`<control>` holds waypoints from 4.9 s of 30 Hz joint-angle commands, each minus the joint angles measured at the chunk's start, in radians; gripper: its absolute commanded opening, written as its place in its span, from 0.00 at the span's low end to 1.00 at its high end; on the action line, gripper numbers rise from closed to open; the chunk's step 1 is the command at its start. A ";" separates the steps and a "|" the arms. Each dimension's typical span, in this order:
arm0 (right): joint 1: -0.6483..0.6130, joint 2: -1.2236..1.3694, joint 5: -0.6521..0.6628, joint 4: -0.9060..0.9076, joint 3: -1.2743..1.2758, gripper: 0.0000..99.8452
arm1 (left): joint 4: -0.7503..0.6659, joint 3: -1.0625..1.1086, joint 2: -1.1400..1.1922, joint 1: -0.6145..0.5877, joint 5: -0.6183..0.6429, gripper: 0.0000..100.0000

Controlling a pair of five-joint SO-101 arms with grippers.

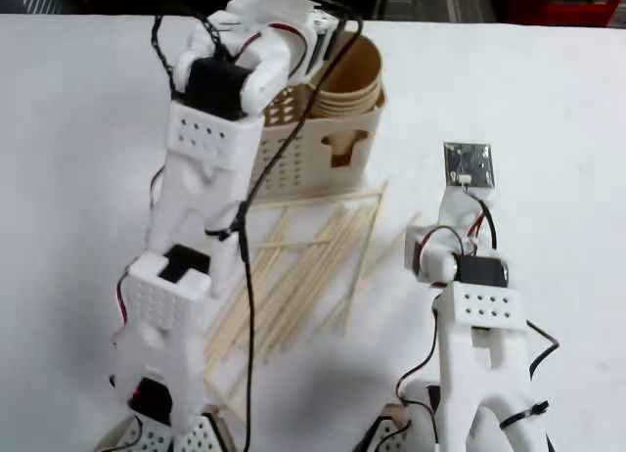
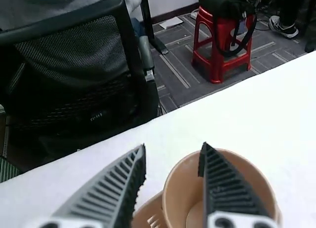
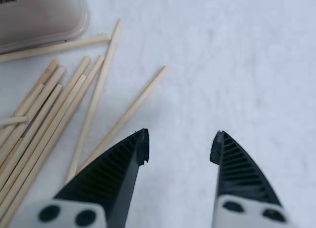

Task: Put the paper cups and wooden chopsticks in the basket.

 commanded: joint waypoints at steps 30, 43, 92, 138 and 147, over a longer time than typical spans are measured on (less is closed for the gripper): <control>-0.262 -0.027 -0.267 0.300 -0.253 0.22 | 0.407 0.867 -1.116 -0.298 -0.049 0.18; -0.398 -0.024 -0.457 0.176 -0.127 0.21 | 0.189 1.608 -1.438 -0.532 -0.123 0.18; -0.028 0.427 -0.516 0.245 -0.477 0.02 | -0.351 2.694 -1.888 -0.608 -0.187 0.18; -0.513 0.481 -0.109 -0.730 -0.901 0.02 | -0.308 2.831 -2.152 -0.608 -0.187 0.18; -0.513 0.642 -0.074 -0.748 -0.844 0.02 | -0.308 2.831 -2.152 -0.608 -0.187 0.18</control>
